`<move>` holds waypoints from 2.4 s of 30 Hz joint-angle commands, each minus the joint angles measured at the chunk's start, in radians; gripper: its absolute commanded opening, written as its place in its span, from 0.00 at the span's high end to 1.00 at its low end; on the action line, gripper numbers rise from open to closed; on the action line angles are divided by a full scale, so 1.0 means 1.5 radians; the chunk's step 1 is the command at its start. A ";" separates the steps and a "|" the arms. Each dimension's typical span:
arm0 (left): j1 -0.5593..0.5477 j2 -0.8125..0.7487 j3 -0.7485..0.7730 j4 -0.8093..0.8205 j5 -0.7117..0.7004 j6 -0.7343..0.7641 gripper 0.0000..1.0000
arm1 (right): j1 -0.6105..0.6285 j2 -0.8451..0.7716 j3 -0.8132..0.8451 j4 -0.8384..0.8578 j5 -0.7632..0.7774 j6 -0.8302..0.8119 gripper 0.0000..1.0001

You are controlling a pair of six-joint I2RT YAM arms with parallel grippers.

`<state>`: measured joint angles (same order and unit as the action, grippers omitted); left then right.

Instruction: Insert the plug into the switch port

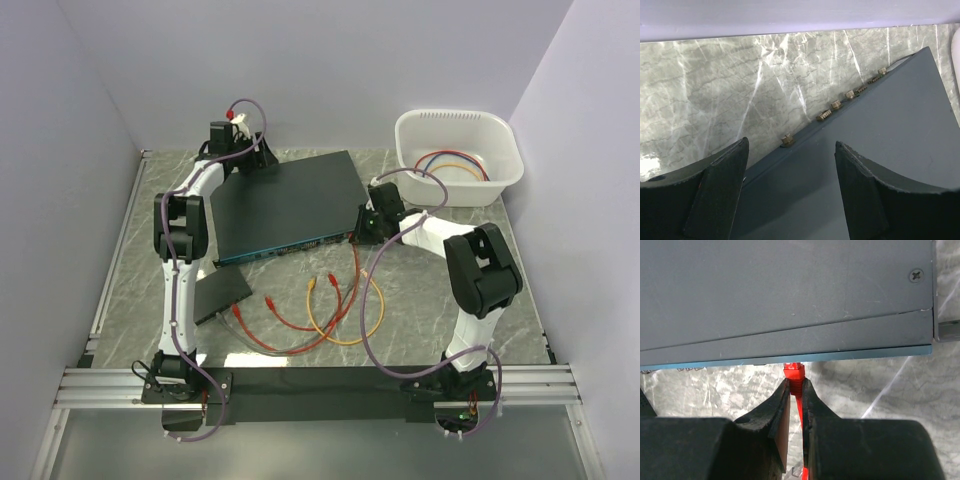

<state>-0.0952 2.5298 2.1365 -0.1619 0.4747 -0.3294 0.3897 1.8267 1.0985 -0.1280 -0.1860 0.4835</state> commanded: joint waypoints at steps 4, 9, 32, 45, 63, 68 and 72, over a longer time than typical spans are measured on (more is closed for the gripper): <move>-0.005 0.027 -0.004 -0.097 0.030 -0.012 0.24 | -0.020 0.021 0.086 0.205 0.050 0.017 1.00; -0.004 0.027 -0.004 -0.095 0.030 -0.013 0.24 | -0.023 -0.009 0.086 0.223 0.051 0.018 1.00; -0.004 0.038 0.013 -0.109 0.039 -0.005 0.24 | -0.038 0.048 0.093 0.403 -0.065 0.085 1.00; -0.004 0.038 0.014 -0.109 0.039 -0.004 0.23 | -0.039 0.047 0.156 0.344 -0.050 0.035 0.78; -0.004 0.037 0.013 -0.106 0.032 -0.008 0.23 | -0.033 -0.129 -0.001 0.236 0.017 0.017 0.41; -0.005 0.035 0.009 -0.098 0.024 -0.015 0.24 | -0.032 -0.269 -0.114 0.118 0.080 0.041 0.41; -0.004 0.032 0.001 -0.085 0.023 -0.020 0.24 | -0.010 -0.316 -0.149 0.020 0.100 0.033 0.42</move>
<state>-0.0677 2.5374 2.1624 -0.1654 0.4511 -0.3157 0.3424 1.3952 0.9062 0.0444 -0.1081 0.5346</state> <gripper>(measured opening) 0.763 0.584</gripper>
